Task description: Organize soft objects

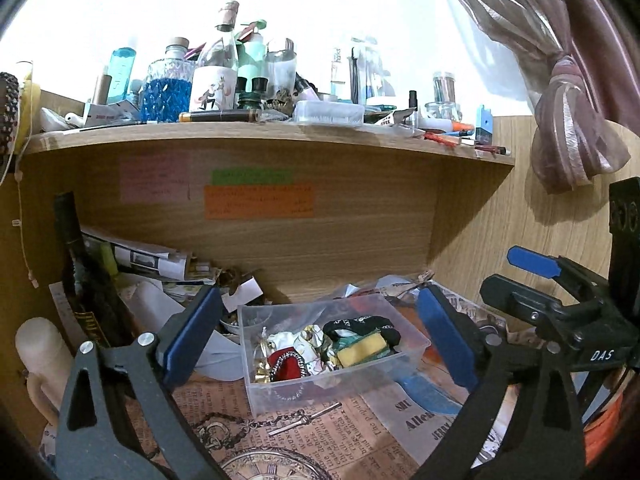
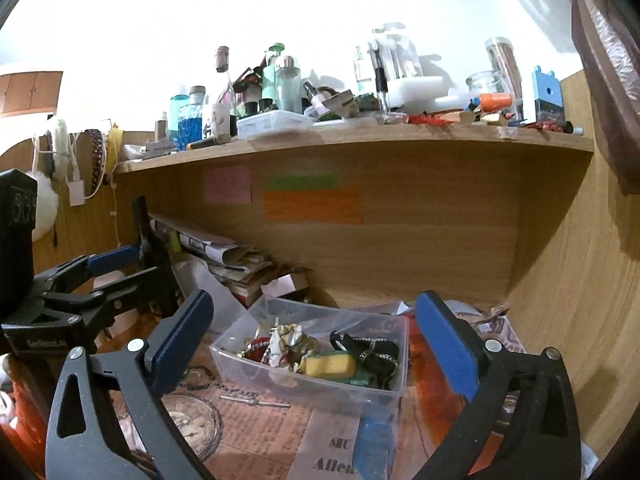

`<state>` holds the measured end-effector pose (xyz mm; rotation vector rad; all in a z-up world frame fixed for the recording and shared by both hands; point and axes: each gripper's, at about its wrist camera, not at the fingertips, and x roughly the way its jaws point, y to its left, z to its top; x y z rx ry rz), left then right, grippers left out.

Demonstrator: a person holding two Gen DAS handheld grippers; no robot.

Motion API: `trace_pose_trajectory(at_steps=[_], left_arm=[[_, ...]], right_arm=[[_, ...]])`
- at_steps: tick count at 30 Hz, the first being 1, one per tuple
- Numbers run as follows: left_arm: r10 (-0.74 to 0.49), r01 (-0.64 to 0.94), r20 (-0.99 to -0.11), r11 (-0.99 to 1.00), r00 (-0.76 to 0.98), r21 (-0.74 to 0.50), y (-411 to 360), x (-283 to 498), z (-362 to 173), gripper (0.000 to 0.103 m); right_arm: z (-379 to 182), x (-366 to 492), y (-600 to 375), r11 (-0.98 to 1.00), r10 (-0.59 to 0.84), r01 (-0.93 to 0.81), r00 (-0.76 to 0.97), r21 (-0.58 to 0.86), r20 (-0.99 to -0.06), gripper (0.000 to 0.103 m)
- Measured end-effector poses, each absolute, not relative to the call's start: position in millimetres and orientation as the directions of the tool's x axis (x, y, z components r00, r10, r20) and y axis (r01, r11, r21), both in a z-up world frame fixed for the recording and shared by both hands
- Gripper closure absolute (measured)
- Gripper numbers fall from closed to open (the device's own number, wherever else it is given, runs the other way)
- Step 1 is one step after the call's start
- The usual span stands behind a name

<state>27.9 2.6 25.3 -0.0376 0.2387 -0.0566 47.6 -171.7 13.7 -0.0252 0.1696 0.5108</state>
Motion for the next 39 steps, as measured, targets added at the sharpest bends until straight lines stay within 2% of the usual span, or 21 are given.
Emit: trace_pose_trajectory(at_steps=[39], left_arm=[[-0.056, 0.041, -0.26, 0.997, 0.964, -0.063, 1.5, 28.3, 15.5, 0.0]], right_arm=[[8.2, 46.2, -169.3, 0.872, 0.488, -0.488, 0.854, 0.048, -0.178, 0.0]])
